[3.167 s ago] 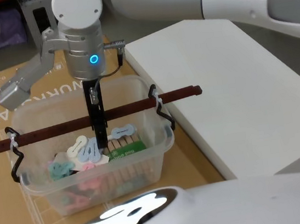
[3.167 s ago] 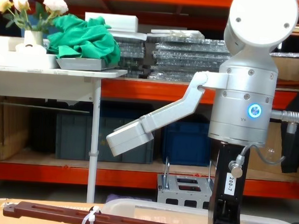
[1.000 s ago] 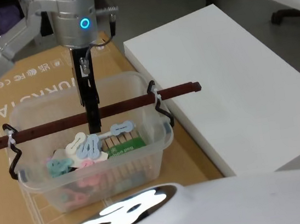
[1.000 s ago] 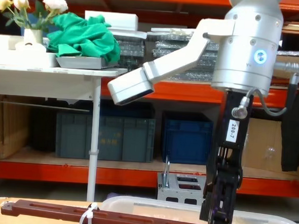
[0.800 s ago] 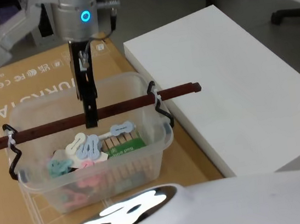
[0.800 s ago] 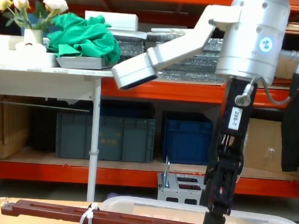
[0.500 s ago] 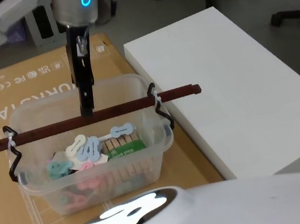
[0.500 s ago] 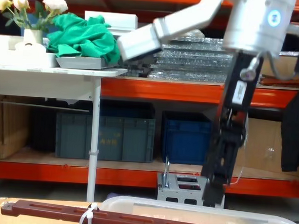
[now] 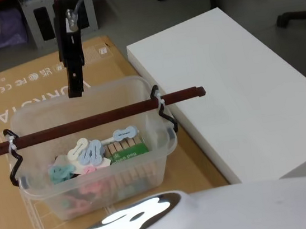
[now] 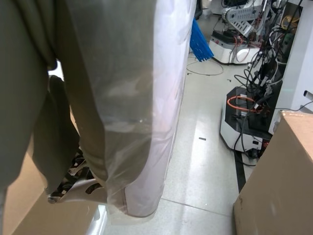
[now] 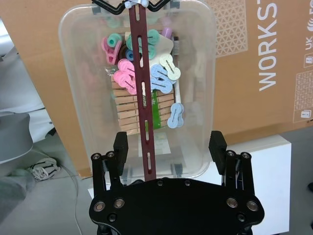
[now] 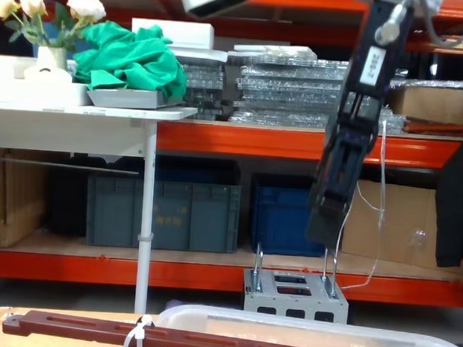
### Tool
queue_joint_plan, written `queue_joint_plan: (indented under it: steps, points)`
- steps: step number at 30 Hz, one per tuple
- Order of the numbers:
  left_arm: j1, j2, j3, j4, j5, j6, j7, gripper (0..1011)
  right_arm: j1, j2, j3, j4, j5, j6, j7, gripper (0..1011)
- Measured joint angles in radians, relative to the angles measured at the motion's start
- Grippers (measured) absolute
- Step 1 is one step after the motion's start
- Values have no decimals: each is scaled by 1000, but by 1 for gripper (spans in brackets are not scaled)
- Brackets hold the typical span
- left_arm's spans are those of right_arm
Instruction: Use one hand to grasp the basket and place it at the designated location.
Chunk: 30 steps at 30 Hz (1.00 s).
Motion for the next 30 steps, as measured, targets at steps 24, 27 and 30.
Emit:
queue_joint_plan:
  steps: [24,27,30]
  points:
    - [0,0,0,0,0,0,0,0,40,93,24,-125,-14,99,5,1001]
    - [0,0,0,0,0,0,0,0,41,99,25,-133,-16,102,5,1001]
    - [0,0,0,0,0,0,0,0,41,98,25,-131,-16,102,5,1001]
